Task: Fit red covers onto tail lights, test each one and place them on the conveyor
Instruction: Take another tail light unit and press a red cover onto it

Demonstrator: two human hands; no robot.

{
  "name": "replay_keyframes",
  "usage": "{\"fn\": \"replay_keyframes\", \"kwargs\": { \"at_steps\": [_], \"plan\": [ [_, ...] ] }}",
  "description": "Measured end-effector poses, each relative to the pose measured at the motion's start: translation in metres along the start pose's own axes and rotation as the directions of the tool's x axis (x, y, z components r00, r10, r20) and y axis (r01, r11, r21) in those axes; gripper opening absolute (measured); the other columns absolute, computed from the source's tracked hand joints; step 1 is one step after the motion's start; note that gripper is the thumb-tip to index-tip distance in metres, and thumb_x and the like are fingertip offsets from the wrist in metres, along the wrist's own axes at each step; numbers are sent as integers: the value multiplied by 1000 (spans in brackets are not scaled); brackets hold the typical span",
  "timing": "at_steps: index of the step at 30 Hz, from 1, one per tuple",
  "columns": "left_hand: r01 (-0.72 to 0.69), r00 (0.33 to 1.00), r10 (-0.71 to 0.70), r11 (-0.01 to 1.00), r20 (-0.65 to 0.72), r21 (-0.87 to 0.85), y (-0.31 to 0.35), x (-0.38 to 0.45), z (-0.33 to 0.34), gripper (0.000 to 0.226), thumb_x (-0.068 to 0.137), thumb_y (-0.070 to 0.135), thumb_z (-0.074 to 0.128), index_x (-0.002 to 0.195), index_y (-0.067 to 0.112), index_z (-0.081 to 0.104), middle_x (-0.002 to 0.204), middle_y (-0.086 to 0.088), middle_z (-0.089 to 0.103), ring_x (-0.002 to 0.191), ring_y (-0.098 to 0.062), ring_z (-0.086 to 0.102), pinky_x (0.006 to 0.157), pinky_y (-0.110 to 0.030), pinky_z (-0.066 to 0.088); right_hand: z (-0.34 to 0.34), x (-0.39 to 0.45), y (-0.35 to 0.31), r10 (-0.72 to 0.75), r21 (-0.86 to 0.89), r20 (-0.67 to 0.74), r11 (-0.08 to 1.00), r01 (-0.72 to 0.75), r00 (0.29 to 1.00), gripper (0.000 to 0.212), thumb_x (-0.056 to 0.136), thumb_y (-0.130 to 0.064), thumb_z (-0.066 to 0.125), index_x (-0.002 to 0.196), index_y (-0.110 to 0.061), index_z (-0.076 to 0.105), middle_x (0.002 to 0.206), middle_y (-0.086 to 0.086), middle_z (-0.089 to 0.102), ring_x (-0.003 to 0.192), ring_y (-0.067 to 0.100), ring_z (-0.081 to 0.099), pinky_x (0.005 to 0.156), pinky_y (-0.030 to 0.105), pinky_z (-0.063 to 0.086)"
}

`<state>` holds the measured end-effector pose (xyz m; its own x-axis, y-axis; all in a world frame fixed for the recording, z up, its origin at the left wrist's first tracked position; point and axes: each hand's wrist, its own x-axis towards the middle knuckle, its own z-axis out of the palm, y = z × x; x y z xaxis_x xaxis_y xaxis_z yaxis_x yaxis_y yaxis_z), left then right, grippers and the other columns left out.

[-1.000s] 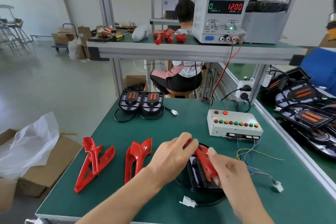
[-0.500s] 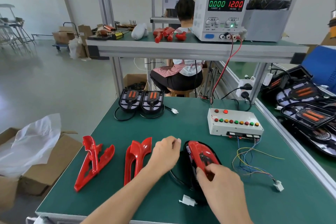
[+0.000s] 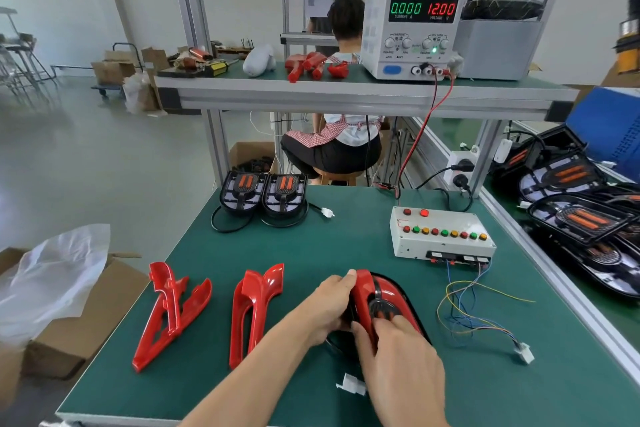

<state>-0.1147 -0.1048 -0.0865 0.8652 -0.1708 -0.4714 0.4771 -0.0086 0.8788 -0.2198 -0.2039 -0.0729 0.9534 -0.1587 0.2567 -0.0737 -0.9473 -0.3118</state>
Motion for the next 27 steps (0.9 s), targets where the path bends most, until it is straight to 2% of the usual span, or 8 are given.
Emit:
{"fn": "replay_keyframes", "kwargs": {
  "at_steps": [2,4,6,15,17,19,22,27],
  "plan": [
    [-4,1000,4,1000,9,0,0,-1,1,49,111,40,37,128,-2,54,114,-19,70,93,-28,67,85,-41,57,0,-5,-2,-10,-20,-16,1000,10,1000,34,93,-56,57,109,-31,72,100,-5,62,91,17,68,67,31,53],
    [-13,1000,13,1000,21,9,1,-2,1,48,111,40,36,124,-1,57,118,-21,71,94,-27,69,87,-41,59,4,-8,-1,-22,-3,-20,1000,22,1000,29,67,-36,90,89,-18,80,78,4,64,65,26,69,43,35,51],
    [-22,999,22,1000,29,8,1,-2,1,47,111,40,36,120,0,58,116,-21,72,92,-27,69,88,-42,60,8,-11,1,-46,-7,-76,999,46,996,35,49,-24,99,76,-12,80,68,8,61,54,28,65,33,34,46],
    [-45,999,45,999,-7,-10,-5,2,4,48,105,47,50,123,3,57,101,-11,71,88,-23,69,83,-39,60,20,-18,14,-98,15,-189,995,102,977,34,47,-21,97,74,-11,79,69,9,55,56,32,59,34,33,43],
    [-55,998,55,998,-13,10,-6,3,3,47,100,51,57,113,6,60,95,-9,71,83,-21,70,79,-37,60,23,-19,16,-90,32,-216,995,99,972,31,54,-24,94,79,-12,79,71,8,56,57,31,60,35,33,43],
    [-80,997,80,997,-13,12,-8,2,3,41,99,48,61,101,7,64,88,-9,73,78,-20,70,78,-36,59,27,-23,20,-80,67,-252,993,99,964,28,69,-34,76,89,-16,81,74,5,56,59,29,61,38,29,40],
    [-87,996,86,995,-18,-44,-10,0,3,37,100,38,62,104,2,67,94,-13,76,83,-23,73,81,-35,59,32,-31,25,-100,156,-328,975,159,939,39,79,-42,53,97,-22,81,75,0,56,57,25,58,46,21,36],
    [-26,999,37,961,35,-276,-9,-12,0,30,103,21,60,124,-1,58,110,-20,76,100,-31,74,91,-48,59,42,-40,31,-133,185,-385,959,217,913,29,76,-26,67,100,-20,82,73,-2,54,57,22,56,45,19,41]
  ]
}}
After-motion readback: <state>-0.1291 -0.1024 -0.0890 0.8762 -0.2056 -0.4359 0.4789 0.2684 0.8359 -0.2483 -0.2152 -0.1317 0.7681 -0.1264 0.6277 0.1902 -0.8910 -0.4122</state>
